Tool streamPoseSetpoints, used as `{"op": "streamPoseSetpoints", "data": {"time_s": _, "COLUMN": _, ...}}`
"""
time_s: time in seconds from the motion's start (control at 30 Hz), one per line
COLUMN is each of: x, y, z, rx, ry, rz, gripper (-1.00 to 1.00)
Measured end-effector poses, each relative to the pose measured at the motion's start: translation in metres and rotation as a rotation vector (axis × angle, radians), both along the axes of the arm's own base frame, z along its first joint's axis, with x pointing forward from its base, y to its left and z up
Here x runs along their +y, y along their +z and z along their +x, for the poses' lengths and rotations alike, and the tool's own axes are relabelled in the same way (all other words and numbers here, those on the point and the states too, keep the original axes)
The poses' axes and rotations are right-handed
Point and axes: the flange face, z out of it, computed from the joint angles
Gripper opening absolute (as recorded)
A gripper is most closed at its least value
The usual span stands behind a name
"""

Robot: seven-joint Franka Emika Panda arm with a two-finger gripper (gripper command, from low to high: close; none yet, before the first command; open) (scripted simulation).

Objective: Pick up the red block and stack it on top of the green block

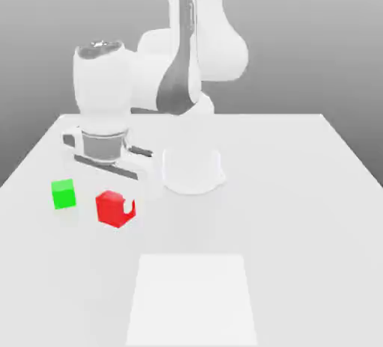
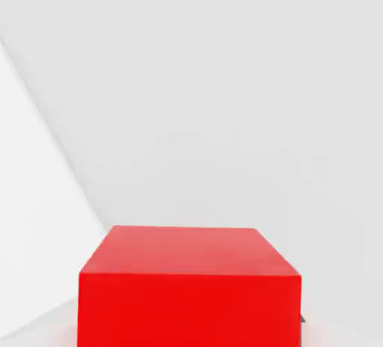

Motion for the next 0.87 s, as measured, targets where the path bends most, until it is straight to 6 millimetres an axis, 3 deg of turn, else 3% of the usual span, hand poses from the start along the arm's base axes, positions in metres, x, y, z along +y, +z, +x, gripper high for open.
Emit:
{"op": "streamPoseSetpoints", "data": {"time_s": 0.23, "x": -0.086, "y": 0.008, "z": -0.088, "rx": -0.001, "ry": -0.392, "rz": 0.004, "gripper": -1.00}}
{"op": "streamPoseSetpoints", "data": {"time_s": 0.37, "x": -0.117, "y": 0.011, "z": -0.152, "rx": 0.000, "ry": -0.618, "rz": 0.009, "gripper": -1.00}}
{"op": "streamPoseSetpoints", "data": {"time_s": 0.4, "x": -0.120, "y": 0.009, "z": -0.160, "rx": -0.003, "ry": -0.647, "rz": 0.017, "gripper": -1.00}}
{"op": "streamPoseSetpoints", "data": {"time_s": 0.83, "x": -0.123, "y": -0.053, "z": -0.166, "rx": -0.010, "ry": -0.676, "rz": 0.034, "gripper": -1.00}}
{"op": "streamPoseSetpoints", "data": {"time_s": 0.87, "x": -0.122, "y": -0.055, "z": -0.166, "rx": -0.005, "ry": -0.671, "rz": 0.022, "gripper": 1.00}}
